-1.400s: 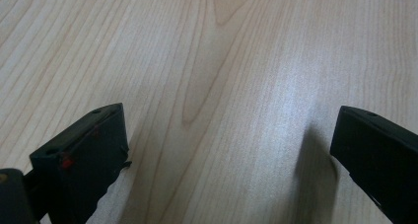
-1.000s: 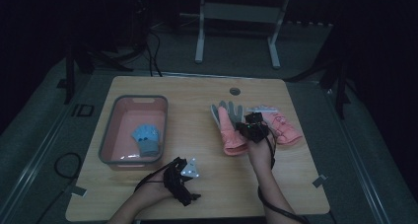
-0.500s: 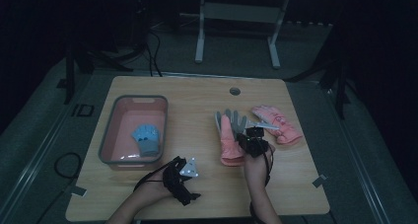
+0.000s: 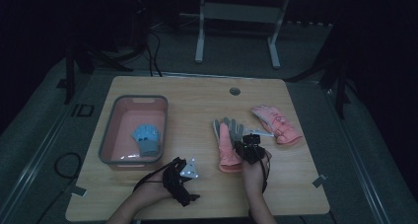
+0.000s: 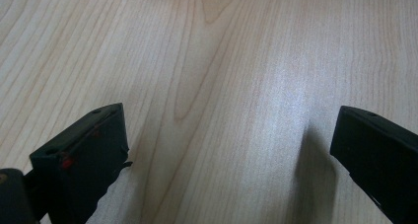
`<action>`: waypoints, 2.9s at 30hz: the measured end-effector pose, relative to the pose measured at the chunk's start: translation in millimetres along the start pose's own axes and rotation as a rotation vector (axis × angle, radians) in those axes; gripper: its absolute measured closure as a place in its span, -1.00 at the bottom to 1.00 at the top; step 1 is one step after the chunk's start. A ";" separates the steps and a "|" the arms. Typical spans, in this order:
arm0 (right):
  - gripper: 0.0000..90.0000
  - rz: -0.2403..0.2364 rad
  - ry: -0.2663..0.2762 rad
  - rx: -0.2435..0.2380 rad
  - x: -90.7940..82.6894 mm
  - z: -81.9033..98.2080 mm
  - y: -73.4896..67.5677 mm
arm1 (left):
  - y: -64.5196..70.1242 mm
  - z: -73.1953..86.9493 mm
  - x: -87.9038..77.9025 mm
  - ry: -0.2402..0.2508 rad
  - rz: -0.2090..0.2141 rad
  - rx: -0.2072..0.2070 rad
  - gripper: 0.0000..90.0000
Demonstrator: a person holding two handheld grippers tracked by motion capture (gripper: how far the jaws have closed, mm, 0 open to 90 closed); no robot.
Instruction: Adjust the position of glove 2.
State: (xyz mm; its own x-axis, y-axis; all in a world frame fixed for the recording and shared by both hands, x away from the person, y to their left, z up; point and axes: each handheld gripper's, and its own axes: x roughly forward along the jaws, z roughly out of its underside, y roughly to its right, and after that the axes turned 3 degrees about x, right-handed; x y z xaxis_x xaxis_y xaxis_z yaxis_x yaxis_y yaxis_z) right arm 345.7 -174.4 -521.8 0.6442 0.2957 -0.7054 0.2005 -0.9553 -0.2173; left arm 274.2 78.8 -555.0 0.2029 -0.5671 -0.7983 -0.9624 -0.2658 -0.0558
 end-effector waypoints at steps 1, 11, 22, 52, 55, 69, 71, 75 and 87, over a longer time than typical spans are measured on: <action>0.70 -0.006 -0.001 0.002 -0.8 -0.6 0.4 | 0.1 0.2 0.2 0.001 0.002 -0.003 -0.97; 0.44 -0.067 0.091 -0.123 -37.4 -27.4 28.8 | 0.6 -0.1 0.5 0.001 -0.001 -0.005 -0.97; 0.36 -0.060 0.087 -0.265 -52.4 -53.5 98.9 | -0.7 -0.1 0.4 -0.004 -0.005 -0.015 -0.97; 0.33 -0.100 -0.089 -0.365 20.6 -93.3 202.9 | -2.3 2.0 -0.5 0.007 -0.002 -0.036 -0.97; 0.40 -0.111 -0.092 -0.364 26.1 -90.4 205.0 | -2.6 2.2 -0.6 0.002 -0.003 -0.031 -0.97; 0.99 -0.037 -0.084 -0.158 1.8 -95.2 181.5 | -3.8 2.6 -3.4 0.013 -0.006 -0.033 -0.97; 0.99 -0.018 -0.067 -0.133 -9.3 -94.8 173.2 | -3.1 2.2 -3.4 0.016 -0.004 -0.034 -0.97; 0.99 0.043 -0.047 -0.143 -30.8 -92.8 154.6 | -1.9 0.8 -4.4 0.015 -0.013 -0.028 -0.97; 0.99 0.111 0.032 -0.033 -77.2 -53.8 123.5 | -1.6 0.8 -6.1 0.021 -0.016 -0.026 -0.97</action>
State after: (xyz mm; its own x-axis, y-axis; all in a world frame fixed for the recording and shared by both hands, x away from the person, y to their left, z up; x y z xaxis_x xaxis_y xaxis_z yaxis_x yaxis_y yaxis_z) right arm 360.4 -315.2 -457.9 0.6867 0.1881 -0.7022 0.1500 -0.9818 -0.1163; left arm 274.4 83.3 -550.5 0.2223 -0.5792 -0.7843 -0.9540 -0.2952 -0.0523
